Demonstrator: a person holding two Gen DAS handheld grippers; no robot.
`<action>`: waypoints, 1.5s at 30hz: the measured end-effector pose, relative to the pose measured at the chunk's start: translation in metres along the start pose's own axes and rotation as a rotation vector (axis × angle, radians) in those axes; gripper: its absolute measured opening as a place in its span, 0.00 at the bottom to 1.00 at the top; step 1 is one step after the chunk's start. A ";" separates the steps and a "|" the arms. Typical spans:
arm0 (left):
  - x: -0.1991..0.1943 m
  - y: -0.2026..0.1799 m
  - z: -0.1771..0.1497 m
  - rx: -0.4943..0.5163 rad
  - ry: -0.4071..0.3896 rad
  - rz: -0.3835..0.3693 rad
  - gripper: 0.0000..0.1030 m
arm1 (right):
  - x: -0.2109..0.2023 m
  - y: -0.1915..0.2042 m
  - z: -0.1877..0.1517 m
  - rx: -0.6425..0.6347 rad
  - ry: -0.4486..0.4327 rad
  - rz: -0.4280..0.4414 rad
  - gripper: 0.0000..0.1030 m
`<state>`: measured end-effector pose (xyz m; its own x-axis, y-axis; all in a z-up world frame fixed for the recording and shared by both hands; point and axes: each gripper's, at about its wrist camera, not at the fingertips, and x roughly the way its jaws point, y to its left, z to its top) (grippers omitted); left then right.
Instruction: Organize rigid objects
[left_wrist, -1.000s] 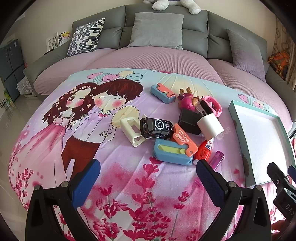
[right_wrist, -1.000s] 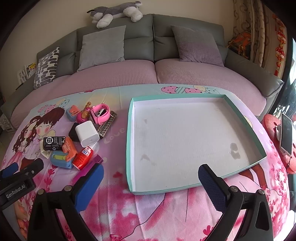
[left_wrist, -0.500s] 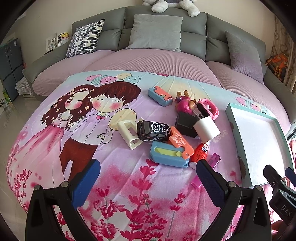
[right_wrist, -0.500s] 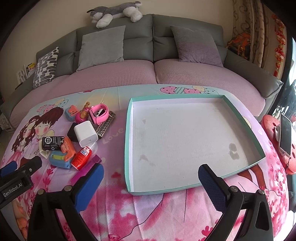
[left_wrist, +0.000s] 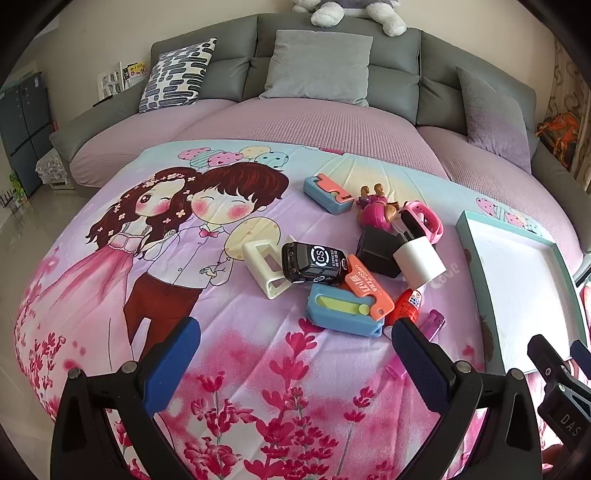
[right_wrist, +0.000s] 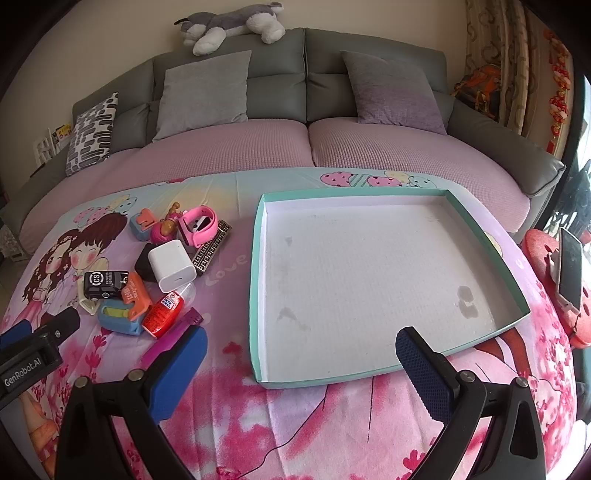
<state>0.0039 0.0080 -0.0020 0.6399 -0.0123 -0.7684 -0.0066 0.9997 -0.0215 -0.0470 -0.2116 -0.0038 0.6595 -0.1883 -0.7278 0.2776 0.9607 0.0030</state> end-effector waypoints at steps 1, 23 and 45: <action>0.000 0.000 0.000 0.006 -0.002 0.008 1.00 | 0.000 0.000 0.000 0.000 0.002 0.000 1.00; 0.010 0.040 0.015 -0.088 0.011 0.097 1.00 | 0.016 0.067 0.013 -0.158 0.055 0.188 1.00; 0.057 0.072 0.007 -0.189 0.213 0.066 1.00 | 0.091 0.111 -0.015 -0.504 0.226 0.348 1.00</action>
<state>0.0454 0.0791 -0.0423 0.4574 0.0291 -0.8888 -0.1991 0.9774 -0.0705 0.0341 -0.1189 -0.0801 0.4730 0.1462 -0.8689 -0.3238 0.9460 -0.0171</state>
